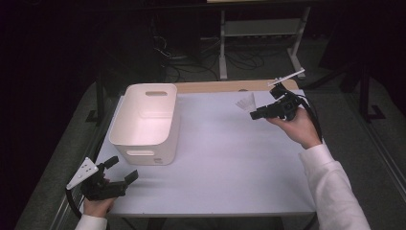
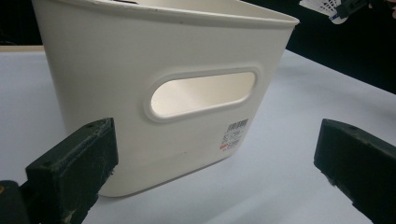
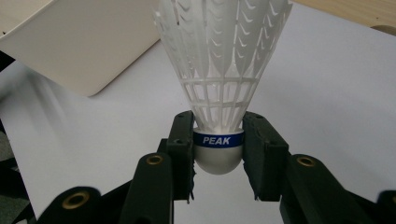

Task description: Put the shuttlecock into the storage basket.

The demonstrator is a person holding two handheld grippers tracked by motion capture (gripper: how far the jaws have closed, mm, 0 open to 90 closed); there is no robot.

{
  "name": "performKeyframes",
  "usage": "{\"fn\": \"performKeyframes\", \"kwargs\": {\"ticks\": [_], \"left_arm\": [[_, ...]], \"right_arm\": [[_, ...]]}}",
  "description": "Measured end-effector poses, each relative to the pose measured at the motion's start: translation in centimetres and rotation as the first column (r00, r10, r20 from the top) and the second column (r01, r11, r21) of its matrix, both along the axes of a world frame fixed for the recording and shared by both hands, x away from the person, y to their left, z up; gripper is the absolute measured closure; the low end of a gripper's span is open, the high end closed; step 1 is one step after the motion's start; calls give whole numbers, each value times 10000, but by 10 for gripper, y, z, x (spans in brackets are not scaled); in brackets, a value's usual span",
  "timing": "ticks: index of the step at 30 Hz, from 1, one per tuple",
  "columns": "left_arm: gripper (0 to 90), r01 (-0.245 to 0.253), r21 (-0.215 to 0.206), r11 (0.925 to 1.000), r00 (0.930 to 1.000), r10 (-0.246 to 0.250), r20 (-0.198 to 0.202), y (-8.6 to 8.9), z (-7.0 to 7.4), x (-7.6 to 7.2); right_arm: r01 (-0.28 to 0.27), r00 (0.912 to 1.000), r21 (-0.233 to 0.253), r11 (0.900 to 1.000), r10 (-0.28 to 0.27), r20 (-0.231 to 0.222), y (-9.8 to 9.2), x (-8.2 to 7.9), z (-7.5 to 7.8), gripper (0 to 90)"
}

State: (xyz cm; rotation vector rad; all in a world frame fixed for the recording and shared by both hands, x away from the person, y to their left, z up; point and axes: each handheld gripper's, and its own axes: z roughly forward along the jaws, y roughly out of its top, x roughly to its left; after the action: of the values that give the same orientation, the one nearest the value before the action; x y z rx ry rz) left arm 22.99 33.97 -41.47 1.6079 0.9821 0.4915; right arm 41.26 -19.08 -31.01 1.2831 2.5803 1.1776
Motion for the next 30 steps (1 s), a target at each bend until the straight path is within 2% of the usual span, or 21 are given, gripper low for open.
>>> {"fn": "performKeyframes", "kwargs": {"ticks": [21,30], "left_arm": [[0,4,-45,10000,10000,-3,25,0,0,0],[0,25,-112,9999,10000,-24,79,1,0,0]], "right_arm": [[-816,9964,31,9967,815,232,42,11,22,643],[-1061,9939,-35,9943,1062,301,58,17,26,643]]}}
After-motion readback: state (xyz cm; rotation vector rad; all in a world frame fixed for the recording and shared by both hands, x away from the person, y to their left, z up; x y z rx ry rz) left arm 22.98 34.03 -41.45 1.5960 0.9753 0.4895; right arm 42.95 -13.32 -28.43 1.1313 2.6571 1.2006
